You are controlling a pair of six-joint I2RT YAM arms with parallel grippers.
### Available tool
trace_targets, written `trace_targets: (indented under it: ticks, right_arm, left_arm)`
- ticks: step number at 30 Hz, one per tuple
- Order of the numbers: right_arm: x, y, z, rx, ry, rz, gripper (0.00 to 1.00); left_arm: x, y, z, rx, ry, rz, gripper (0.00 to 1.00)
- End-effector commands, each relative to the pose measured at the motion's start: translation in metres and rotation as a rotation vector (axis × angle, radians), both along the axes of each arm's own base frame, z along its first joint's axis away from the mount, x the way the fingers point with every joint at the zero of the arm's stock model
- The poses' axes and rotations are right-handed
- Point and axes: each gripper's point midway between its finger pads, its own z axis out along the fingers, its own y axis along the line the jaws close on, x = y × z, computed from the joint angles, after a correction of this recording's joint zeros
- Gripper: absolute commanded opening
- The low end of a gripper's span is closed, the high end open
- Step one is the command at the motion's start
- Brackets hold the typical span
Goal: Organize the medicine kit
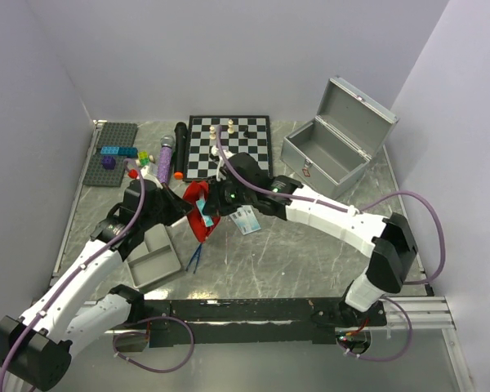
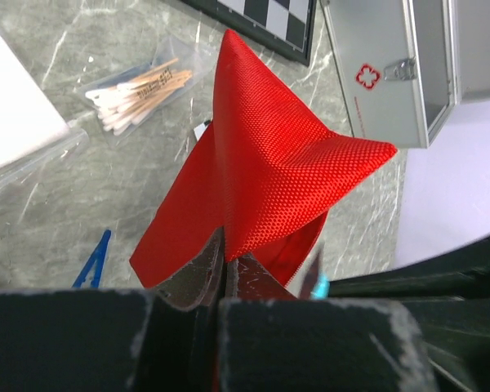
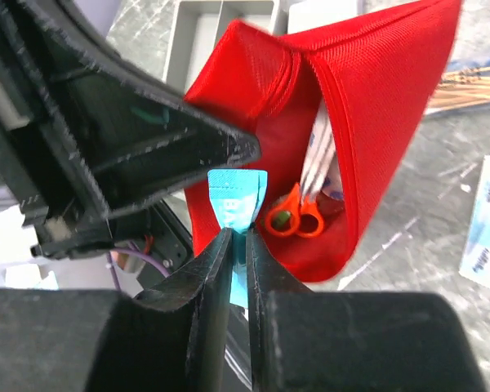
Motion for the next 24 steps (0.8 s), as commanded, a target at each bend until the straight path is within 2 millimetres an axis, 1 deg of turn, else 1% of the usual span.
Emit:
trace_targets:
  ticks: [1, 3, 9, 10, 11, 13, 15, 17, 18, 20, 23, 24]
  right_arm:
    - [0.016, 0.014, 0.016, 0.062, 0.0, -0.023, 0.17]
    - [0.022, 0.013, 0.01, 0.055, 0.015, -0.043, 0.17]
    - [0.036, 0.013, 0.002, 0.038, 0.038, -0.081, 0.17]
    - [0.038, 0.014, 0.0, 0.036, 0.039, -0.083, 0.18]
    - [0.038, 0.014, -0.001, 0.031, 0.044, -0.085, 0.21]
    - [0.039, 0.015, -0.001, 0.027, 0.046, -0.081, 0.32]
    - [0.037, 0.015, 0.002, 0.037, 0.041, -0.077, 0.47]
    - [0.036, 0.012, 0.008, 0.05, 0.03, -0.078, 0.55]
    - [0.035, 0.011, 0.013, 0.057, 0.024, -0.079, 0.59]
    - [0.033, 0.007, 0.022, 0.07, 0.007, -0.084, 0.61]
    - [0.029, -0.005, 0.04, 0.083, -0.032, -0.096, 0.63]
    - [0.028, -0.01, 0.044, 0.085, -0.051, -0.103, 0.63]
  left_arm:
    - [0.011, -0.005, 0.025, -0.055, -0.074, 0.027, 0.01]
    - [0.011, -0.006, 0.025, -0.057, -0.075, 0.023, 0.01]
    - [0.01, -0.007, 0.025, -0.055, -0.076, 0.017, 0.01]
    - [0.01, -0.007, 0.025, -0.054, -0.076, 0.017, 0.01]
    - [0.01, -0.007, 0.024, -0.053, -0.075, 0.018, 0.01]
    - [0.01, -0.006, 0.025, -0.051, -0.078, 0.022, 0.01]
    - [0.01, -0.006, 0.025, -0.048, -0.079, 0.023, 0.01]
    - [0.011, -0.005, 0.026, -0.044, -0.083, 0.027, 0.01]
    - [0.011, -0.004, 0.026, -0.041, -0.083, 0.028, 0.01]
    - [0.011, -0.002, 0.025, -0.029, -0.081, 0.037, 0.01]
    - [0.011, 0.001, 0.025, -0.008, -0.072, 0.046, 0.01]
    - [0.014, 0.007, 0.027, 0.016, -0.084, 0.076, 0.01]
